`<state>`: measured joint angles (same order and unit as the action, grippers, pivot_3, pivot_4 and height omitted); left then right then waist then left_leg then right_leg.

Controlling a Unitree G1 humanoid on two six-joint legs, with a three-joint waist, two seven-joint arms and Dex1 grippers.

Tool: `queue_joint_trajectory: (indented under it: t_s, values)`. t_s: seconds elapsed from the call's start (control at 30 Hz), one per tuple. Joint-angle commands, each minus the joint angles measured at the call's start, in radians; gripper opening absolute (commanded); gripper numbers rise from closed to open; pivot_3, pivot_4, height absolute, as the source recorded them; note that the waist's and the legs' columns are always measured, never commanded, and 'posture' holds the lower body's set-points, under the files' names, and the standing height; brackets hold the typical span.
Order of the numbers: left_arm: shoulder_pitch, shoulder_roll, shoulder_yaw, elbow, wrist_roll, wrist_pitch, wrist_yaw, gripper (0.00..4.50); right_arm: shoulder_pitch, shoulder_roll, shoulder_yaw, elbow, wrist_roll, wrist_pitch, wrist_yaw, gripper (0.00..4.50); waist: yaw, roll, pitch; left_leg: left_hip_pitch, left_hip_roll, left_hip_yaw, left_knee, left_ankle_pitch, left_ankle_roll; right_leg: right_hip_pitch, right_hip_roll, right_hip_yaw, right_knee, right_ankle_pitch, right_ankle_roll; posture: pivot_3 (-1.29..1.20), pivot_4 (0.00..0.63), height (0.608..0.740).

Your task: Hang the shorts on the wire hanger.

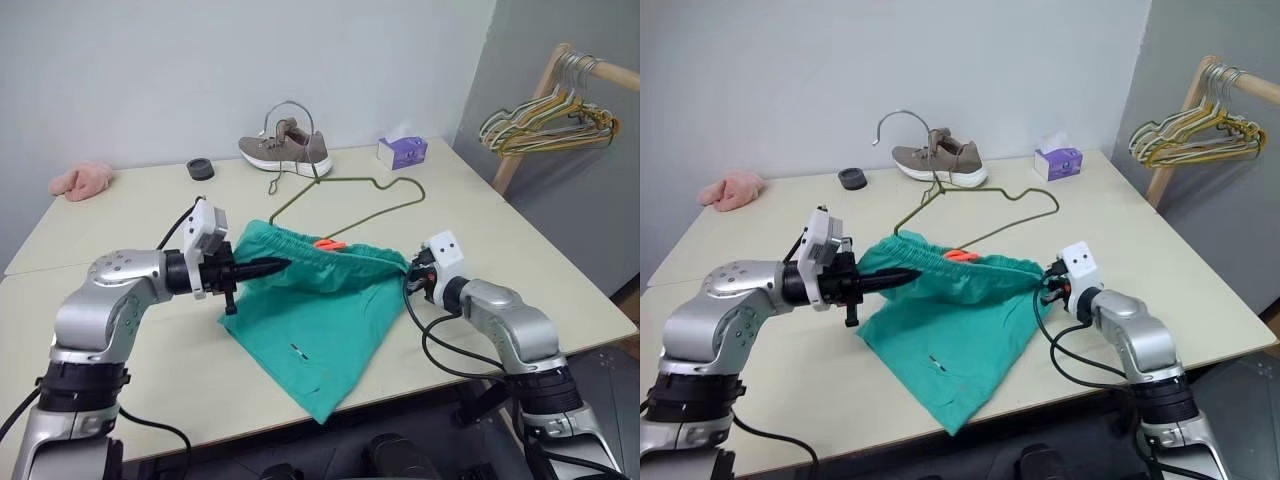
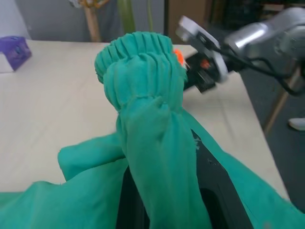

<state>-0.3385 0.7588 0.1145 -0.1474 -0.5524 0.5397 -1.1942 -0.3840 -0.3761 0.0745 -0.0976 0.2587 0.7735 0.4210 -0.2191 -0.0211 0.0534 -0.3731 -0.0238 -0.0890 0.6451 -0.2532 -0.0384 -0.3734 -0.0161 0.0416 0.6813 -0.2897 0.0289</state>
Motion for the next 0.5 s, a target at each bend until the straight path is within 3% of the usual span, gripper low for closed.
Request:
queue_joint_trajectory:
  t_s: [0.03,0.2,0.5]
  values:
    - [0.042,0.054,0.083,-0.058,-0.025,-0.033,-0.013,0.00,0.007,-0.037,-0.083,-0.020,0.021,0.031,0.002,0.03,0.001,0.000,0.000,0.000,0.000,0.000,0.000,0.000,0.000,0.000,0.000,0.000,0.000,0.000,0.000,-0.20,0.000,0.740]
    - [0.133,0.112,0.082,-0.069,0.014,-0.100,-0.042,0.00,0.031,-0.063,-0.134,-0.037,0.059,0.074,0.005,0.03,0.003,0.000,0.000,0.000,0.000,0.001,0.000,0.000,0.000,0.000,0.000,0.001,0.000,0.000,0.000,-0.21,0.000,0.740]
    - [0.133,0.198,0.050,-0.049,0.025,-0.141,-0.130,0.00,-0.001,-0.057,-0.221,-0.021,0.131,0.154,-0.034,0.03,0.004,0.001,0.000,0.000,0.000,0.003,0.000,0.000,0.000,0.000,0.000,0.002,0.000,0.000,0.000,-0.22,0.000,0.740]
